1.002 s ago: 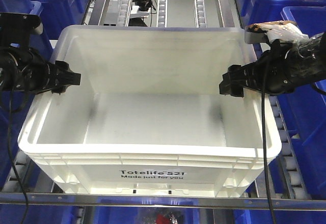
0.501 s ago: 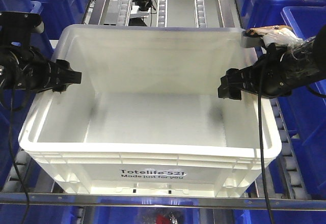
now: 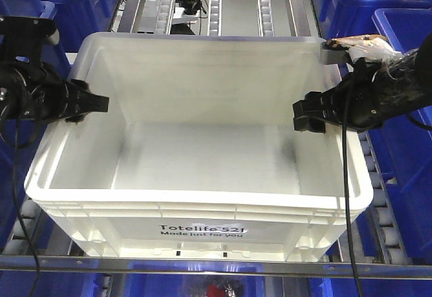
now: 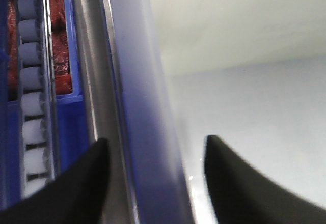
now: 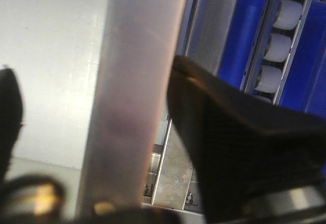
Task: Move bin from left to right shelf
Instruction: 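Close both grippers on the crate's side rims, then pull the gripped crate off the rollers toward the robot with both grippers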
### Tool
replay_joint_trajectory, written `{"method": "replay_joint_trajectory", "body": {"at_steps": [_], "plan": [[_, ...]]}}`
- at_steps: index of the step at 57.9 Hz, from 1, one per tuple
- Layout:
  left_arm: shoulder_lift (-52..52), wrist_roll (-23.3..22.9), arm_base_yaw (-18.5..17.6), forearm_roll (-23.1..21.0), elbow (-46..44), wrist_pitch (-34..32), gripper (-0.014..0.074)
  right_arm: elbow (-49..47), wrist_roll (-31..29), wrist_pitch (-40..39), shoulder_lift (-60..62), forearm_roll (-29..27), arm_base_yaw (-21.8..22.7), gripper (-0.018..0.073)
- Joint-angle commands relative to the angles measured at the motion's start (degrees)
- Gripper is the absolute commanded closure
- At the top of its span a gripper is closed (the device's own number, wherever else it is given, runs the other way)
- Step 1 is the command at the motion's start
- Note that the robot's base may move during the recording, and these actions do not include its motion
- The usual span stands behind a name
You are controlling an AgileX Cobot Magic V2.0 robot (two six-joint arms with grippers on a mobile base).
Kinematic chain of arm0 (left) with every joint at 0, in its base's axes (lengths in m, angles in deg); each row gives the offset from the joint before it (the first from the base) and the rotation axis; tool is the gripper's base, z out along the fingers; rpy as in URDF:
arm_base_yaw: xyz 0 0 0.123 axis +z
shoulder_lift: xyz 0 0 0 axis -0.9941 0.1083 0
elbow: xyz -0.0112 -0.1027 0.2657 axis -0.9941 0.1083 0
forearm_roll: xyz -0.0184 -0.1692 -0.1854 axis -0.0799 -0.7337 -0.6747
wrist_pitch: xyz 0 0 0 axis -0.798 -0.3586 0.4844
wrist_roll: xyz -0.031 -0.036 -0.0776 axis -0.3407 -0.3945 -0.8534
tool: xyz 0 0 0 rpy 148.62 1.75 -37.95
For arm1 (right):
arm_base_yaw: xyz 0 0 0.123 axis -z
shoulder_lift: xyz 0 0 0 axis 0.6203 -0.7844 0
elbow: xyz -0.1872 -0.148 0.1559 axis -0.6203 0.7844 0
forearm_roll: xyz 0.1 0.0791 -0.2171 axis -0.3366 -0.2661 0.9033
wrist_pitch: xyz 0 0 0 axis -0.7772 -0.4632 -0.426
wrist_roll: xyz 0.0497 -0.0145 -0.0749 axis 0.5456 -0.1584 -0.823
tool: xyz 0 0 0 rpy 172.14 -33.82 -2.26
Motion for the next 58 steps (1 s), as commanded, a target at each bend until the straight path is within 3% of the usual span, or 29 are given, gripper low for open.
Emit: {"method": "replay_joint_trajectory", "body": {"at_steps": [1,7,14,58], "plan": [[-0.40,-0.14,-0.23,-0.14,-0.91,-1.64,0.0413,-1.68,-0.23,-1.85,1.52,-0.88,0.00,0.0251],[-0.40,-0.14,-0.23,-0.14,-0.91,-1.58,0.0605,-1.68,-0.28,-1.43,1.52,-0.94,0.00,0.0417],[-0.40,-0.14,-0.23,-0.70,-0.91,-1.96,0.0605,-1.68,-0.34,-1.37,1.52,-0.99,0.00,0.0573],[-6.76,-0.14,-0.23,-1.45,-0.91,-4.64,0.0604,-1.68,-2.20,-4.75,7.55,-4.14,0.00,0.0564]]}}
